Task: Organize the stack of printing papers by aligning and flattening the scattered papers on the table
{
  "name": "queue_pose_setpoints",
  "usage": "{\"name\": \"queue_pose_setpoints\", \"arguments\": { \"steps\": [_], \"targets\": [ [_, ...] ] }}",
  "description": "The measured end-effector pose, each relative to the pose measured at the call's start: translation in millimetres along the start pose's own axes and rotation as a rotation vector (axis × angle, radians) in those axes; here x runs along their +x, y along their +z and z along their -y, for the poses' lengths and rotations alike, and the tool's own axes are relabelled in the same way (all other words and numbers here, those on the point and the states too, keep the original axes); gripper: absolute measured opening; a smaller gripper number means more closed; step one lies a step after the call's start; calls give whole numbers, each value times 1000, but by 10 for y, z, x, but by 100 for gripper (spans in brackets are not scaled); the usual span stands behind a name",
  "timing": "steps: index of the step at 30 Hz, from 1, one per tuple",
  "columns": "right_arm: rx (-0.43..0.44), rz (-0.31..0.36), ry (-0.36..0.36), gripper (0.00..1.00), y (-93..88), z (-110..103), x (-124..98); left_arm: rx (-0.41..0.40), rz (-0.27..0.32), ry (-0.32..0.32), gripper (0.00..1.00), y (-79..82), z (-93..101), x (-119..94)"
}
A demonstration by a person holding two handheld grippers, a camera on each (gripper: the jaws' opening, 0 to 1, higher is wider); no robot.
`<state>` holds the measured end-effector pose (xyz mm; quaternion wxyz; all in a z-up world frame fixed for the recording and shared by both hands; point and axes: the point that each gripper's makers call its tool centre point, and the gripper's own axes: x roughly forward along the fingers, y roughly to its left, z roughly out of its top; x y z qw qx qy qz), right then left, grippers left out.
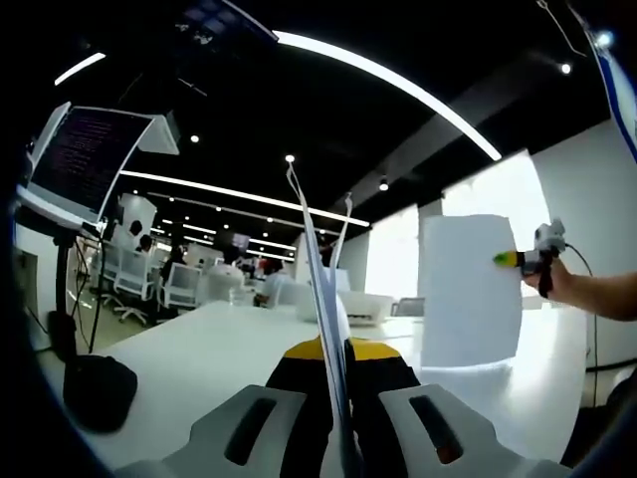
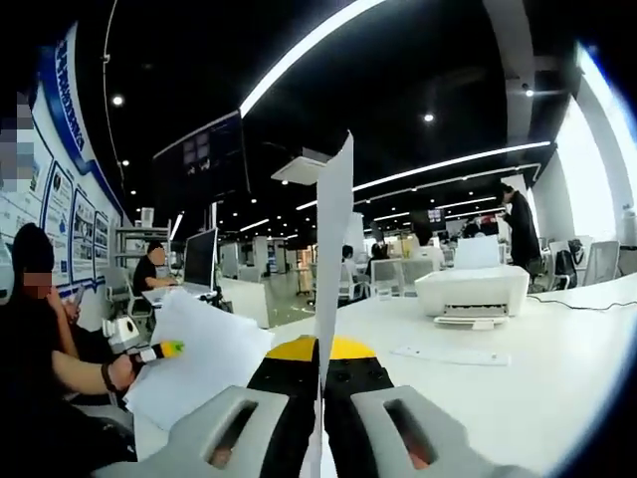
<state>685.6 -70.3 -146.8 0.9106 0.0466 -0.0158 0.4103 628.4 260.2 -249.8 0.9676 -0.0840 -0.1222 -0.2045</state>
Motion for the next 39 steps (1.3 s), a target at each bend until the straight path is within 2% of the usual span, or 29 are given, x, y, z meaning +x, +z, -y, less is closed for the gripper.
{"name": "queue_pose_setpoints", "arguments": {
  "steps": [18, 27, 35, 39],
  "targets": [
    [-27, 44, 93, 0, 225, -396, 43, 0, -3, -1, 8, 0, 14, 0],
    [-43, 63, 162, 0, 337, -724, 46, 1, -2, -3, 8, 2, 21, -3],
    [-61, 49, 211, 0, 325, -878, 85, 1, -2, -6, 8, 2, 27, -5],
    [-67, 58, 272, 0, 359, -1067, 68, 3, -4, -8, 8, -4, 28, -2]
  ]
}}
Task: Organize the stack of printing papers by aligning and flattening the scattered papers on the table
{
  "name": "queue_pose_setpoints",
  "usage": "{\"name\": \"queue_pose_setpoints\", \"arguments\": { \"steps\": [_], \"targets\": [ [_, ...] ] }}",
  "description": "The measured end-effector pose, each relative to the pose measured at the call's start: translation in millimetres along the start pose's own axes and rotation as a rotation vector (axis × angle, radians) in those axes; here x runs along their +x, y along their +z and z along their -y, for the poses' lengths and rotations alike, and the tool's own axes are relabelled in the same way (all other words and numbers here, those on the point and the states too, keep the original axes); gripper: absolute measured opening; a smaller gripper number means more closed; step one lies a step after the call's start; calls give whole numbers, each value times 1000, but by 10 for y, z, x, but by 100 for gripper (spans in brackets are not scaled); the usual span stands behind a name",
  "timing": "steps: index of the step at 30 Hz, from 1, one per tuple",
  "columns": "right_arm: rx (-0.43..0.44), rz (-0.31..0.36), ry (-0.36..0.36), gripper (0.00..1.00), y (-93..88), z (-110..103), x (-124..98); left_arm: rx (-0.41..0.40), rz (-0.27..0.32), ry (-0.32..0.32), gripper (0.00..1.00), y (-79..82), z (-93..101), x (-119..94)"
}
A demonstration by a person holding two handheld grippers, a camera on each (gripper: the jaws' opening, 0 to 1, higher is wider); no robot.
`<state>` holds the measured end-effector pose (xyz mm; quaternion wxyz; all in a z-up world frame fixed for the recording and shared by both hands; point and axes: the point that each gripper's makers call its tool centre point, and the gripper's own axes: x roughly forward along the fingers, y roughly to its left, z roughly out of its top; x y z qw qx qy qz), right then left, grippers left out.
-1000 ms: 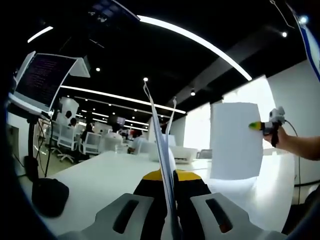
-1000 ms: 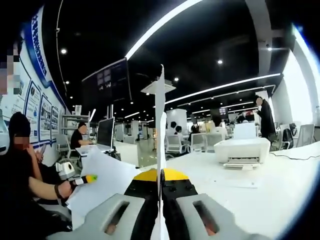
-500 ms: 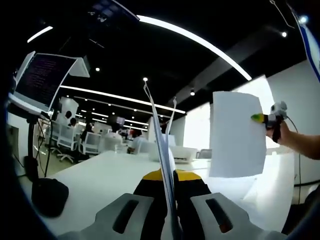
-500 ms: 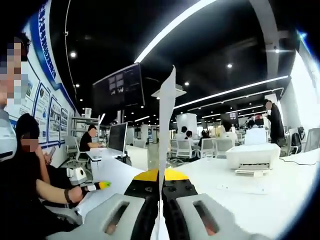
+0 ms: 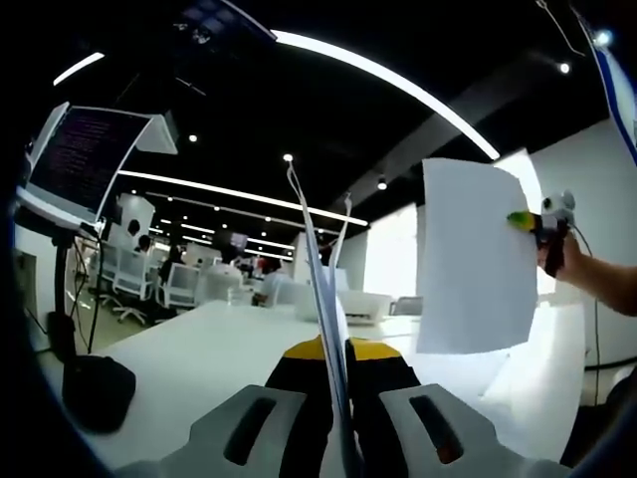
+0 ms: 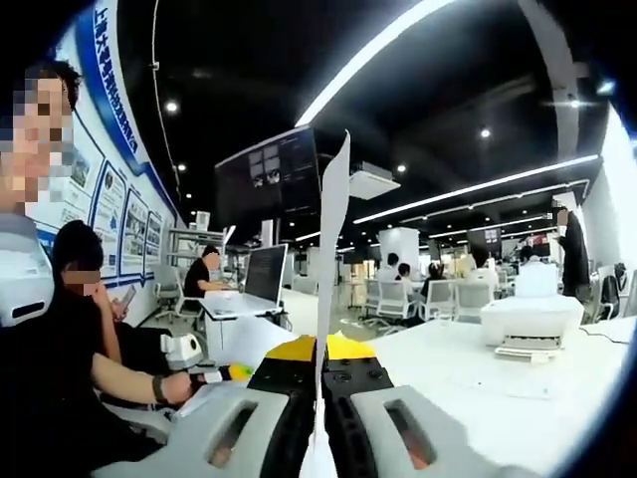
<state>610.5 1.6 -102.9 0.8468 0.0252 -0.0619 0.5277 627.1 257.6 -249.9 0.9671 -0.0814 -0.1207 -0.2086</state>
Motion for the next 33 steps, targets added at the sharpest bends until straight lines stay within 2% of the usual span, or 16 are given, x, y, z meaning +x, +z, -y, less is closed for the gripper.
{"name": "queue_pose_setpoints", "arguments": {
  "steps": [7, 14, 17, 21, 27, 30, 33],
  "targets": [
    [-24, 12, 54, 0, 91, -201, 54, 0, -1, -2, 8, -3, 4, 0],
    [-7, 6, 100, 0, 70, -302, 83, 0, -1, -3, 8, -3, 6, -2],
    [28, -4, 184, 0, 17, -423, 82, -1, -2, -4, 8, -3, 8, -1],
    [70, 6, 255, 0, -5, -551, 75, 0, -4, -6, 8, -5, 14, 0],
    [128, 37, 317, 0, 86, -665, 61, -1, -6, -6, 8, -7, 16, 3],
    [135, 28, 309, 0, 62, -667, 82, -2, -5, -5, 8, -6, 15, 3],
    [139, -13, 270, 0, -76, -559, 122, 0, -7, -6, 8, -10, 18, 5]
  ]
}}
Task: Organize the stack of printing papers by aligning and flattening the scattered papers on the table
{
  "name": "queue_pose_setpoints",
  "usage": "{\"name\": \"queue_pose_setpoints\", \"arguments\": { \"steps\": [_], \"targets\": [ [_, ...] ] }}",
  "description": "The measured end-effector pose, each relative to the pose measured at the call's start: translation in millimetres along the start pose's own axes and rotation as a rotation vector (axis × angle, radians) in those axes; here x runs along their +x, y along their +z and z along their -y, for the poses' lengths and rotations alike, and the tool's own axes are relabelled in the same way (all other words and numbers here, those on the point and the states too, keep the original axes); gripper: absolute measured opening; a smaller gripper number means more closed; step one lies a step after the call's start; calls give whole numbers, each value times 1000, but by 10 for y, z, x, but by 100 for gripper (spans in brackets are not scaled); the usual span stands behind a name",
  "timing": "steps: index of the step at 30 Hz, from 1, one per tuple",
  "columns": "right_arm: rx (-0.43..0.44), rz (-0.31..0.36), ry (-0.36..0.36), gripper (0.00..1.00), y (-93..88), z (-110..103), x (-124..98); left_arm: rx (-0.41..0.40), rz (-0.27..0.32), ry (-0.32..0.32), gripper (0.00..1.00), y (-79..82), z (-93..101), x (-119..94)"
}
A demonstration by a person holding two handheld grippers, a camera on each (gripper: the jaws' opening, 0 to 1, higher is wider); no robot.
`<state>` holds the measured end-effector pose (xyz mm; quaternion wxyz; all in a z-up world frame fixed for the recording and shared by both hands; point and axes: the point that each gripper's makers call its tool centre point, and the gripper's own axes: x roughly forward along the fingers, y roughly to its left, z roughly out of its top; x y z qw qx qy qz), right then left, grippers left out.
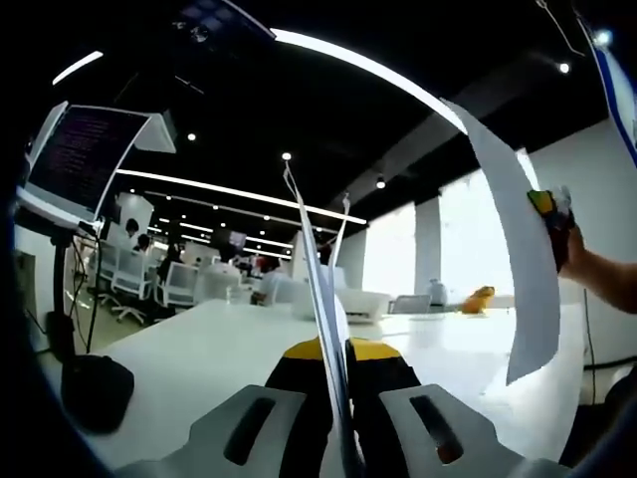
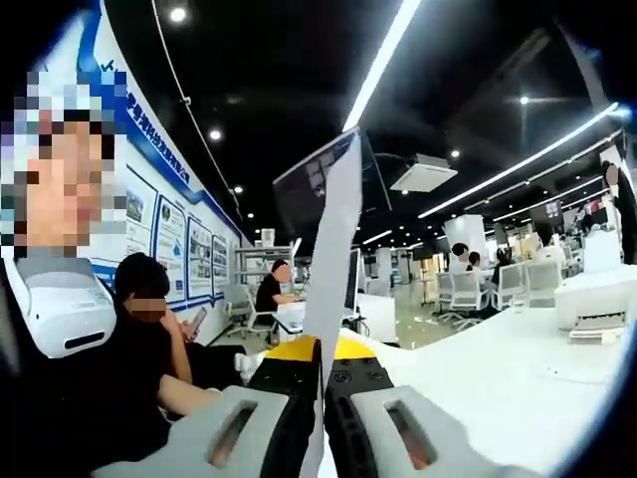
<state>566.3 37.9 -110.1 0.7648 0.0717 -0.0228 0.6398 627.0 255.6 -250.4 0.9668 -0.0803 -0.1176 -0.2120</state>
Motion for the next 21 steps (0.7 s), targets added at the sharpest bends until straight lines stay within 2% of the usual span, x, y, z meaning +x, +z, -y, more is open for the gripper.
{"name": "queue_pose_setpoints", "arguments": {
  "steps": [9, 13, 15, 21],
  "targets": [
    [37, -72, -101, 0, -369, 414, 8, 0, 1, -1, 8, 1, 5, -1],
    [9, -116, -179, 0, -577, 639, 30, -1, 2, -1, 8, 4, 6, -3],
    [-4, -114, -217, 0, -627, 746, 40, -1, 3, -1, 8, 4, 4, -3],
    [-39, -135, -261, 0, -797, 932, 126, -1, 3, -2, 8, 5, 5, -1]
  ]
}}
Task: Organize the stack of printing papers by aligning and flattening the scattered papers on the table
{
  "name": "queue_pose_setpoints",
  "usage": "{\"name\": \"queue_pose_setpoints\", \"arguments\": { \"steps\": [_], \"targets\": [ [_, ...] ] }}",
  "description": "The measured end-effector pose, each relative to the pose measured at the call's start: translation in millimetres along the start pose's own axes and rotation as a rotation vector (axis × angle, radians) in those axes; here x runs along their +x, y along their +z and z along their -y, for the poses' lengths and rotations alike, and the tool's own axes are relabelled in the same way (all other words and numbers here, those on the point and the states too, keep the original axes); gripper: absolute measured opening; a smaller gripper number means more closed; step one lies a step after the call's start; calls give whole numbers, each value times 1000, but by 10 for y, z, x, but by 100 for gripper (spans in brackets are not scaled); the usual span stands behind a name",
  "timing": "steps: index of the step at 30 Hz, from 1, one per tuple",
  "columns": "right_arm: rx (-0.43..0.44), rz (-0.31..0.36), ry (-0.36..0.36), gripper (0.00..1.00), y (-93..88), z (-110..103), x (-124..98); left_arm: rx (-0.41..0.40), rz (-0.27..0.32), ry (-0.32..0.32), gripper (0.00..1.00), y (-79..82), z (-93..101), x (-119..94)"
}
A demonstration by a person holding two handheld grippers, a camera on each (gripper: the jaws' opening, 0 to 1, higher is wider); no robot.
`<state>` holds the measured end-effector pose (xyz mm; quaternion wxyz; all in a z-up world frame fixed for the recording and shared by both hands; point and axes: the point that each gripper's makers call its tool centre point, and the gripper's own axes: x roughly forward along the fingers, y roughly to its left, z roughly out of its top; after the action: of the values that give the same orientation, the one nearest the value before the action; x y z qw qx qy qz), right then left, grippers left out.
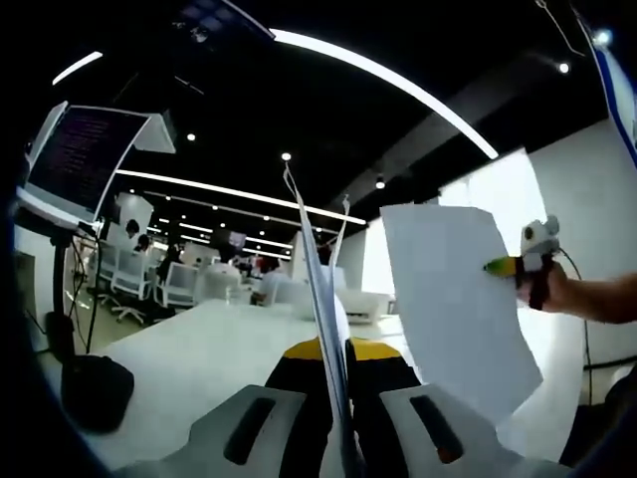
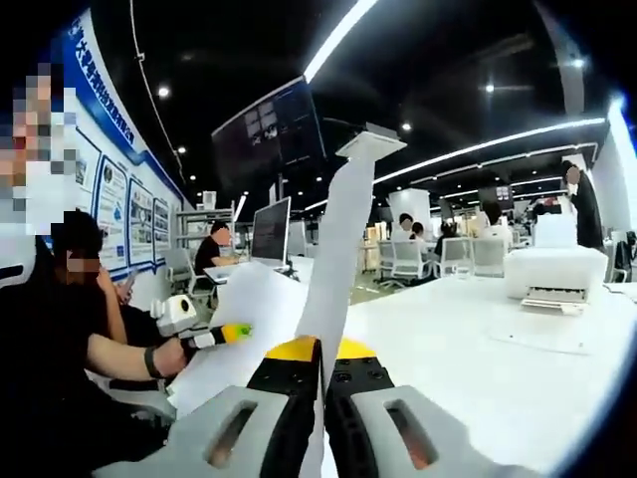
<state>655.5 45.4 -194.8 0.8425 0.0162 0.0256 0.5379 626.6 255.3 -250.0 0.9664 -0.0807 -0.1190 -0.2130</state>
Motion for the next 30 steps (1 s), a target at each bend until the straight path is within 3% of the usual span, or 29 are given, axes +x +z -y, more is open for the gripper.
{"name": "queue_pose_setpoints", "arguments": {
  "steps": [15, 20, 24, 30],
  "targets": [
    [-58, 1, -75, 0, -256, 163, 265, -24, 20, 2, 8, 30, -24, -7],
    [-66, 35, -23, 0, -310, 65, 388, -37, 16, 1, 9, 20, -34, 2],
    [0, 83, 36, 0, -277, -31, 450, -40, 14, 2, 9, 15, -32, 2],
    [78, 168, 140, 0, -66, -294, 437, -36, 9, 1, 9, 5, -35, 2]
  ]
}}
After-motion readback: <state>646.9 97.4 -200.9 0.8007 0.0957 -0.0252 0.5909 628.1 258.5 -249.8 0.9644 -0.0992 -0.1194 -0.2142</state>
